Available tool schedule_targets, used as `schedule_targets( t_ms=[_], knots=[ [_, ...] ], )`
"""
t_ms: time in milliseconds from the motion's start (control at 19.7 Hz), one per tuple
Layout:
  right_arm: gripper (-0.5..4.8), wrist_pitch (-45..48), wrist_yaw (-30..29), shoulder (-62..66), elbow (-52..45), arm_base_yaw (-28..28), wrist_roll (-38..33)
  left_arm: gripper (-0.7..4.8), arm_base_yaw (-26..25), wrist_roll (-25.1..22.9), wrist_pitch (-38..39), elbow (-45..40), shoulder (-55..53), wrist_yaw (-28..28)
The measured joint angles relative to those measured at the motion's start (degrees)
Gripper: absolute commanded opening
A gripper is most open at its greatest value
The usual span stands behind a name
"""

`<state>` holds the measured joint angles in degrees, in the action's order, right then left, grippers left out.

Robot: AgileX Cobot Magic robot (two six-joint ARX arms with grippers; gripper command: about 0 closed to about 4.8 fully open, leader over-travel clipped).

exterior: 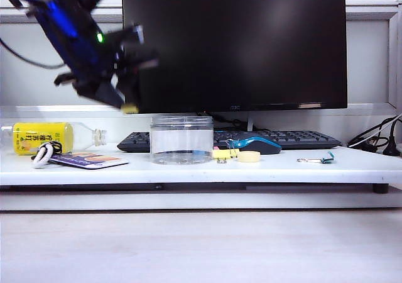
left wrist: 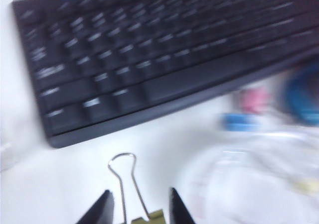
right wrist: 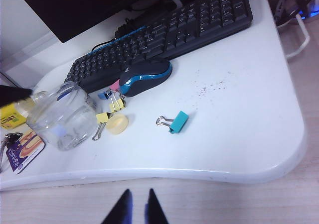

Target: Pick up the clips with the largest number of clips of the same color on the table and place them in a round transparent plastic box.

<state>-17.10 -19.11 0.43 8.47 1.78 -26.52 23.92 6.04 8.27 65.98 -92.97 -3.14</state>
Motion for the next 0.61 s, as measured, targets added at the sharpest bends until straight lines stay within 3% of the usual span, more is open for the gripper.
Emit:
schedule_targets(
  t_ms=[101,254,608],
  knots=[
    [0.45,0.0,0.0,0.0,0.0,0.0,0.0,1.43,0.0,0.0,0.1,0.0,2.2,-10.4],
    [0.45,0.0,0.0,0.0,0.0,0.0,0.0,1.43,0.2,0.0,0.3,0.0,2.2,-19.6],
    [0.45,0.1,0.0,0.0,0.0,0.0,0.3,1.46,2.8,-4.4,1.9,0.0,2.0,-22.4]
  ],
)
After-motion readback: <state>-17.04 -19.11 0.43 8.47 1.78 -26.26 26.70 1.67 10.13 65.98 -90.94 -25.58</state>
